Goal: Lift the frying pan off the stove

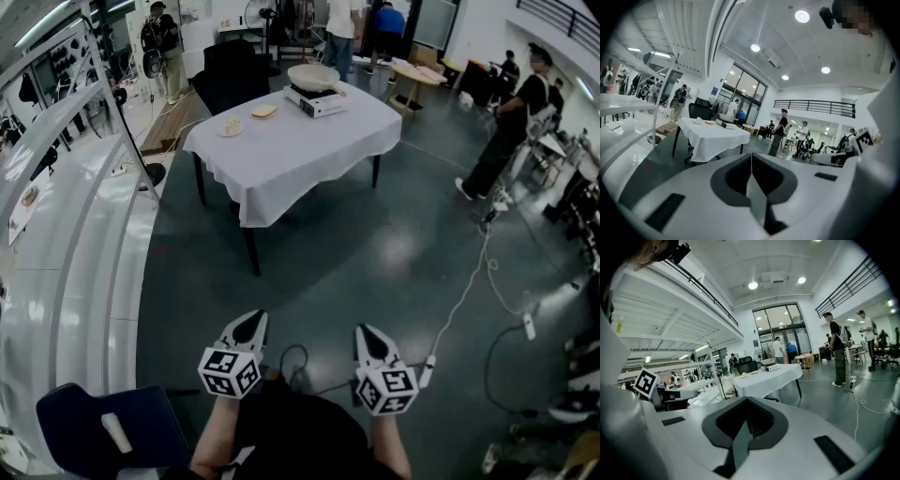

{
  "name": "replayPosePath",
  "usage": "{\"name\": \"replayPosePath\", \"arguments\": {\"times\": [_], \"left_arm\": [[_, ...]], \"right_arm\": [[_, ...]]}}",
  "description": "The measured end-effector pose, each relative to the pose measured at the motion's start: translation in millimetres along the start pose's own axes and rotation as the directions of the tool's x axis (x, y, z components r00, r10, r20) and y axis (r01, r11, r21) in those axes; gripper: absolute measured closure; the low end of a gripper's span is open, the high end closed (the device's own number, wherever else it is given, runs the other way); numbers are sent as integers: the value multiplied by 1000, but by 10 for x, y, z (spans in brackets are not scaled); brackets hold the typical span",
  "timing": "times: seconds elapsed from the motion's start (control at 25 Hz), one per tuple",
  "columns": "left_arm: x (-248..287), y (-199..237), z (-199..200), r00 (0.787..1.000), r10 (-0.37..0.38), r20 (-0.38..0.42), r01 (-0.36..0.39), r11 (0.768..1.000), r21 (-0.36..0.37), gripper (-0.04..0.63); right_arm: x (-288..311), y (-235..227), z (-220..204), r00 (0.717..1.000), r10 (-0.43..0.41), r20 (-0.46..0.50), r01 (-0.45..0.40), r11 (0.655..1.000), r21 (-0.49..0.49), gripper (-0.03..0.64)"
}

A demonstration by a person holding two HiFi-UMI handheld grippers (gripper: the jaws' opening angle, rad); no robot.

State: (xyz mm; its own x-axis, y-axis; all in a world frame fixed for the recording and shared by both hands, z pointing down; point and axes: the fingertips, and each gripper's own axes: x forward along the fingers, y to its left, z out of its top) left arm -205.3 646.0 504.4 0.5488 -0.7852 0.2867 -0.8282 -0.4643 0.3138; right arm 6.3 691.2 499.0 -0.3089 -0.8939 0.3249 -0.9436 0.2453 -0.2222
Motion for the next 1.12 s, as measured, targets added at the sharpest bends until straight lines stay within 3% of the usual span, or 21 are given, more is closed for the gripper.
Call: {"name": "replayPosePath", "arguments": {"times": [0.12, 0.64, 0.68, 0.76, 0.8, 0.84, 1.12], "left_arm": [[-102, -42, -91, 1000, 14, 10, -14, 999, -30, 586], [-227, -210, -236, 998, 65, 15, -64, 997, -33, 584], [-213, -202, -250, 997, 73, 14, -72, 997, -38, 584], [-166, -197, -248, 997, 79, 18, -78, 996, -44, 582], [-135, -204, -236, 997, 75, 24, -74, 996, -47, 523], [-105, -214, -220, 997, 66, 31, -64, 997, -51, 335], [70, -239, -82, 996, 36, 78, -29, 996, -89, 218]], "right_arm": [[-111, 27, -82, 1000, 13, -11, -13, 1000, 4, 611], [-260, 93, -199, 998, 64, -14, -64, 998, 14, 606], [-250, 100, -221, 997, 77, -19, -77, 997, 16, 569], [-209, 118, -241, 994, 109, -31, -108, 994, 20, 344], [-191, 116, -240, 993, 118, -31, -117, 993, 27, 327], [-180, 104, -231, 992, 120, -27, -119, 992, 38, 304], [-137, -163, -153, 997, 78, 11, -78, 990, 113, 233]]}}
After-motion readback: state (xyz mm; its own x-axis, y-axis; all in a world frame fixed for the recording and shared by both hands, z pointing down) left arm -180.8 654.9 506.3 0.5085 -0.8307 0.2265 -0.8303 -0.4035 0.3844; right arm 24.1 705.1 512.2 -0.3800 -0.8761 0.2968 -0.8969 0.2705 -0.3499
